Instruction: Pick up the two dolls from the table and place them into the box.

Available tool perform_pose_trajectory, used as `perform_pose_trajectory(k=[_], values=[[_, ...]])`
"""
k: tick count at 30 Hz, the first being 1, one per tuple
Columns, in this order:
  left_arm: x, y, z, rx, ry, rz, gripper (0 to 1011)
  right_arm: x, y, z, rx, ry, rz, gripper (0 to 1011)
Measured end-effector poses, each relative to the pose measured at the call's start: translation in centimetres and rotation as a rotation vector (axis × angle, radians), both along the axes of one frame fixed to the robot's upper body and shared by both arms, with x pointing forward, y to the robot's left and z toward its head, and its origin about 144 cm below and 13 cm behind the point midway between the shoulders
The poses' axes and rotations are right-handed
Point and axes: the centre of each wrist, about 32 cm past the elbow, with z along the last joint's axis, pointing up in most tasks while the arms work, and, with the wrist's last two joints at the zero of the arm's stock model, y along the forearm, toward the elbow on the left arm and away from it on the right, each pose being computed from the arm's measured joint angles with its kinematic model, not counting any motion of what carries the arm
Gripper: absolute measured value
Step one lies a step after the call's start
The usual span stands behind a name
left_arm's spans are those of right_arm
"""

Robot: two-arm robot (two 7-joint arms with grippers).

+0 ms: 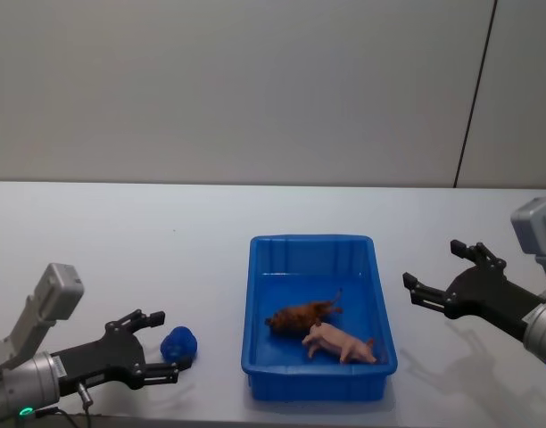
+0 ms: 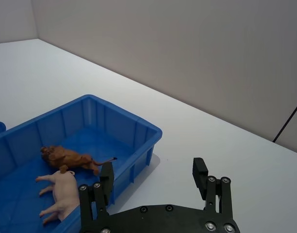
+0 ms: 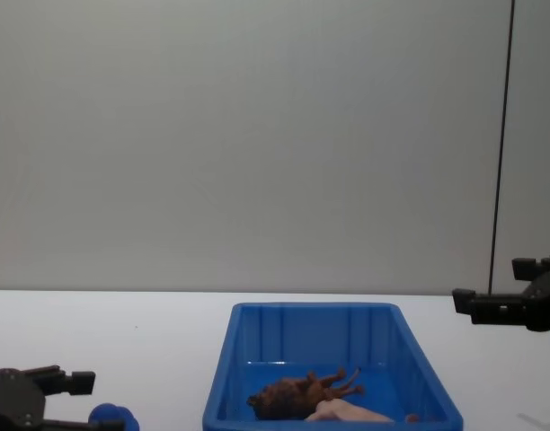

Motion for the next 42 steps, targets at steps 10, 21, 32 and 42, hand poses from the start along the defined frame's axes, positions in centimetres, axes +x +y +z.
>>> perform_pose_trajectory(k=[10,21,32,42], values=[[1.1,-0.9,0.0,0.045,0.010,-0.017,1003,0.0,0.0,0.0,0.000,0.000,0.000,1001],[1.8,-1.4,0.0,0.101,0.018,-0.014,1003,0.0,0.0,0.0,0.000,0.000,0.000,1001],[2.2,-1.7,0.0,0.154,0.029,-0.001,813,0.0,0.0,0.0,0.000,0.000,0.000,1000],[2.6,-1.8,0.1,0.175,0.027,0.006,578,0.0,0.0,0.0,0.000,0.000,0.000,1001]])
